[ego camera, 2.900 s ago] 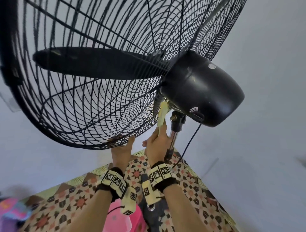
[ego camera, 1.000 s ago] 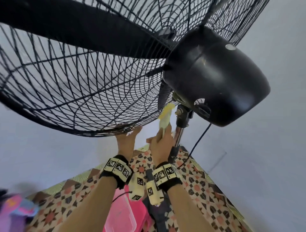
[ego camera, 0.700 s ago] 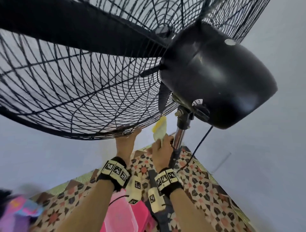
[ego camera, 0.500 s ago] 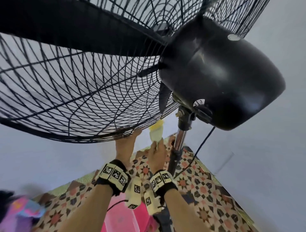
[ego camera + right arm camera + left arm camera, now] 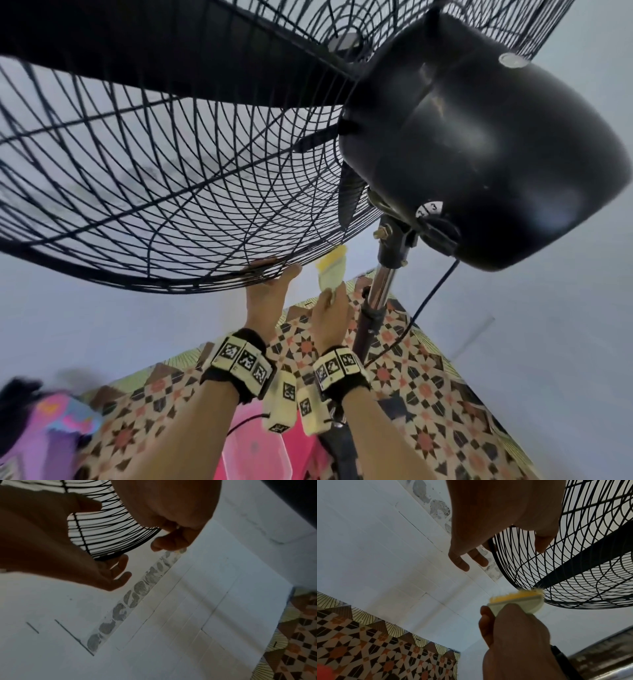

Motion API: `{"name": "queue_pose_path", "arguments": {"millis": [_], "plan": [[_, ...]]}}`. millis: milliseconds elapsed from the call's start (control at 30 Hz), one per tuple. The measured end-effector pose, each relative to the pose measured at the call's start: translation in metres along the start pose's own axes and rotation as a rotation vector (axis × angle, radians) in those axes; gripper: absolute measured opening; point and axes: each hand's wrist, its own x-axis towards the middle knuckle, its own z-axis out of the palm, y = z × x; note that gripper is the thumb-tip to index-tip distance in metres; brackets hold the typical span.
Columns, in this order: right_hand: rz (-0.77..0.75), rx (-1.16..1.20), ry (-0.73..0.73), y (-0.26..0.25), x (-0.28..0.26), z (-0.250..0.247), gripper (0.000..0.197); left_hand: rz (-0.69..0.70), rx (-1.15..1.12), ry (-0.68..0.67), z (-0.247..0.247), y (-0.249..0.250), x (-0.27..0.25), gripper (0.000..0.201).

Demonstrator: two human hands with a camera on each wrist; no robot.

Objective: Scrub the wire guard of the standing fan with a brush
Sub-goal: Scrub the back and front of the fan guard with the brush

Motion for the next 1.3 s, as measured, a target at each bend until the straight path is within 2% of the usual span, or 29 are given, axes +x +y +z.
{"name": "queue_pose_path", "arguments": {"millis": [133, 233, 333, 433, 533, 600, 700, 800, 833, 933, 967, 1033, 1100, 1133, 1200, 1233, 1300], "plan": [[-0.039, 0.065, 0.11, 0.005, -0.003, 0.003, 0.031, -0.011, -0.009, 0.006, 0.003, 0.003, -0.001, 0.041], [-0.036, 0.094, 0.057, 0.003, 0.0, 0.009, 0.029, -0.01, -0.014, -0.002, 0.001, 0.004, -0.001, 0.044], [0.071, 0.144, -0.031, 0.008, 0.011, 0.015, 0.023, -0.008, -0.021, -0.002, 0.0, 0.004, -0.001, 0.042], [0.222, 0.201, -0.04, 0.013, 0.028, 0.018, 0.025, -0.014, -0.043, -0.009, 0.003, 0.004, -0.004, 0.034], [0.405, 0.276, -0.063, 0.011, 0.052, 0.021, 0.03, -0.011, -0.058, -0.014, 0.003, 0.005, -0.003, 0.036], [0.465, 0.329, -0.083, 0.007, 0.058, 0.018, 0.027, -0.017, -0.061, -0.008, 0.002, 0.006, -0.002, 0.038], [0.407, 0.429, 0.03, 0.012, 0.041, 0.012, 0.022, -0.027, -0.075, -0.014, 0.003, 0.006, -0.003, 0.038], [0.413, 0.614, 0.157, 0.017, 0.019, 0.019, 0.033, 0.003, -0.063, -0.008, 0.004, 0.008, -0.005, 0.035], [0.425, 0.626, 0.142, 0.019, 0.017, 0.026, 0.035, 0.008, -0.062, -0.003, 0.002, 0.006, -0.003, 0.036], [0.389, 0.536, 0.006, 0.012, 0.022, 0.036, 0.016, -0.016, -0.066, -0.005, 0.001, 0.004, 0.0, 0.04], [0.372, 0.479, 0.008, 0.009, 0.023, 0.035, 0.012, -0.027, -0.07, -0.008, 0.001, 0.005, -0.002, 0.039], [0.349, 0.45, 0.109, 0.004, 0.025, 0.032, 0.006, -0.049, -0.083, -0.02, 0.001, 0.006, -0.003, 0.035], [0.295, 0.457, 0.256, 0.004, 0.019, 0.027, 0.015, -0.078, -0.074, -0.069, 0.001, 0.013, -0.009, 0.039], [0.276, 0.456, 0.275, 0.006, 0.016, 0.027, 0.017, -0.084, -0.077, -0.082, 0.001, 0.016, -0.012, 0.041], [0.307, 0.393, 0.241, 0.009, 0.014, 0.032, 0.015, -0.089, -0.115, -0.075, 0.002, 0.017, -0.014, 0.031], [0.328, 0.354, 0.174, 0.007, 0.017, 0.034, 0.01, -0.083, -0.132, -0.061, 0.002, 0.019, -0.014, 0.028], [0.357, 0.298, 0.09, 0.006, 0.024, 0.038, 0.023, -0.065, -0.16, -0.053, 0.001, 0.021, -0.018, 0.039]]}}
